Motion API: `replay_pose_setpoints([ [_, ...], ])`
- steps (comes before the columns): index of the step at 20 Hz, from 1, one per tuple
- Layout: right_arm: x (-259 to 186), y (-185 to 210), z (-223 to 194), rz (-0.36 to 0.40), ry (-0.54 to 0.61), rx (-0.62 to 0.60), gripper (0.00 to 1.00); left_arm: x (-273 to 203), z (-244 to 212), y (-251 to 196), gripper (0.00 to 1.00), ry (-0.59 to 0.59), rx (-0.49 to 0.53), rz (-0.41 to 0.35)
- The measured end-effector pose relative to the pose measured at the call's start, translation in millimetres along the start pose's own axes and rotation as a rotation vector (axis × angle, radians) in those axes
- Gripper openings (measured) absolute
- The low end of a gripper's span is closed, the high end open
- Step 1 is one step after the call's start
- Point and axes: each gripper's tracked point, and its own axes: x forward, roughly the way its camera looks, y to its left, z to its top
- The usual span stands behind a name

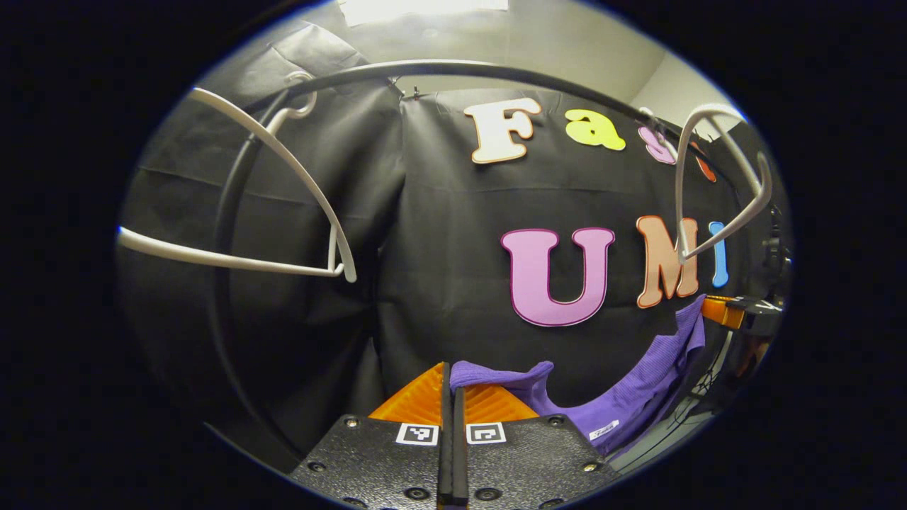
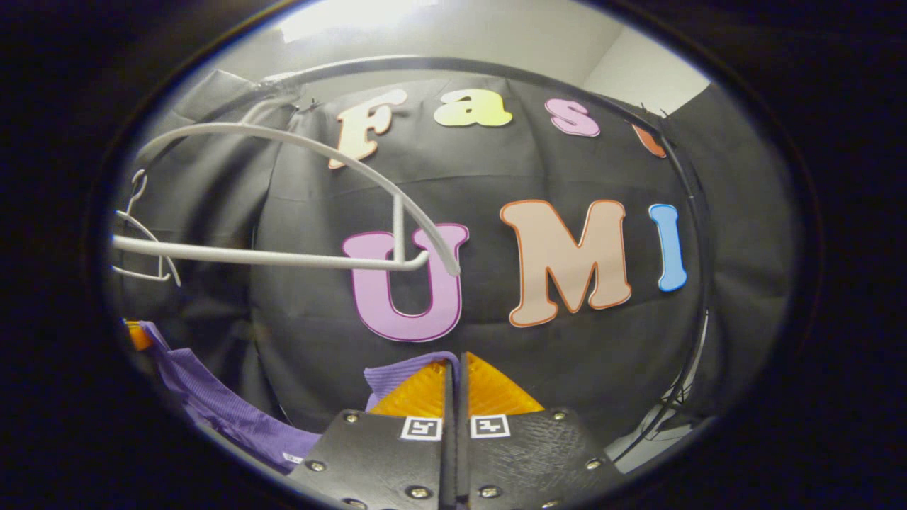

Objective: Grasp the clothes on the hanger with both hands and then place them into the laundry hamper below.

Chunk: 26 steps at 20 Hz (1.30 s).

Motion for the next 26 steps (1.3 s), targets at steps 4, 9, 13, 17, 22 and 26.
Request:
replay_pose_setpoints([
  [4,-44.6,10.8,20.9,0.022,-0.034,-0.02,0.01,-8.5,14.0,-7.3,0.0,-0.044,-0.019,-0.038],
  [9,-94.1,19.1,39.5,0.048,-0.048,-0.009,0.01,-18.6,18.5,-18.3,0.0,-0.033,-0.056,-0.063],
  [13,-129.7,22.5,54.0,0.065,-0.066,0.018,0.0,-34.3,25.7,-34.2,0.0,-0.03,-0.091,-0.104],
  [17,-159.8,27.4,62.7,0.096,-0.097,0.052,0.01,-51.8,30.2,-55.9,0.0,-0.046,-0.087,-0.147],
  [22,-175.4,28.6,51.0,0.116,-0.09,0.067,0.01,-57.8,21.8,-94.9,0.0,-0.05,-0.1,-0.202],
  [26,-180.4,18.5,39.8,0.103,-0.089,0.055,0.01,-48.9,0.4,-113.8,0.0,-0.028,-0.103,-0.206],
])
